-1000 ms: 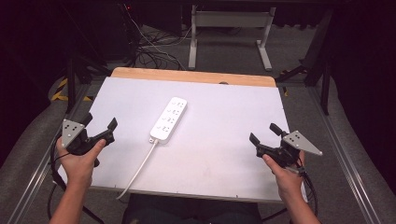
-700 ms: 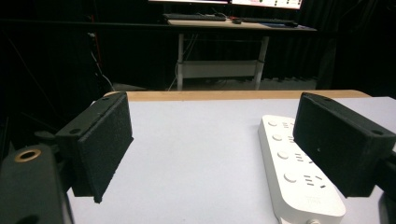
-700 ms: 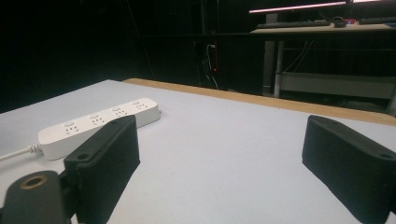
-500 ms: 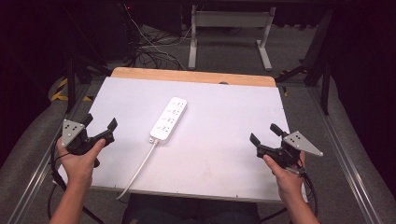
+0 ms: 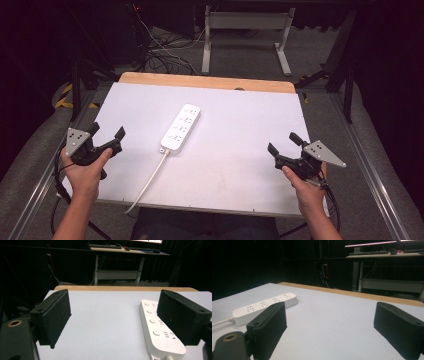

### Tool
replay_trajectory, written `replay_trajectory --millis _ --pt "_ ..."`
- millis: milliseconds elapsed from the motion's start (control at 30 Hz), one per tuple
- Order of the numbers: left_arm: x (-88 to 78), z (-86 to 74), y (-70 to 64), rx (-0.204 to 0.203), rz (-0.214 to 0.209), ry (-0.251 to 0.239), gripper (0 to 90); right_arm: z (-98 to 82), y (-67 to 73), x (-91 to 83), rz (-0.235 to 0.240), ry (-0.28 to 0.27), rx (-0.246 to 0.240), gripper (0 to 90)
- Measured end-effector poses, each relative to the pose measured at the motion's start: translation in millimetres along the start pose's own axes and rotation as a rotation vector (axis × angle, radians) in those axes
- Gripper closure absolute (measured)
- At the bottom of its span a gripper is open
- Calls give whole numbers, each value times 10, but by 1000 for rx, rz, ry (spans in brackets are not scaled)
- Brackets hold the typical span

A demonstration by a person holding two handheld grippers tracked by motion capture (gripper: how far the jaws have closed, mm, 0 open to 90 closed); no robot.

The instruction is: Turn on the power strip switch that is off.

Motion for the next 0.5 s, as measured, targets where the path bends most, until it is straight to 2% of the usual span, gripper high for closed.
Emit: replay_trajectory --millis 500 --pt "11 -19 -11 -8 -14 5 127 -5 5 -2 -2 2 3 117"
Point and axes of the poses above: each handheld gripper's, and its own axes: x roughly forward along the jaws, z roughly out of its top, y roughly to its left, the point moved 10 cm from there along x, roughly forward along the jaws, and after that the axes turned 10 degrees about x, right-handed, at the moved point
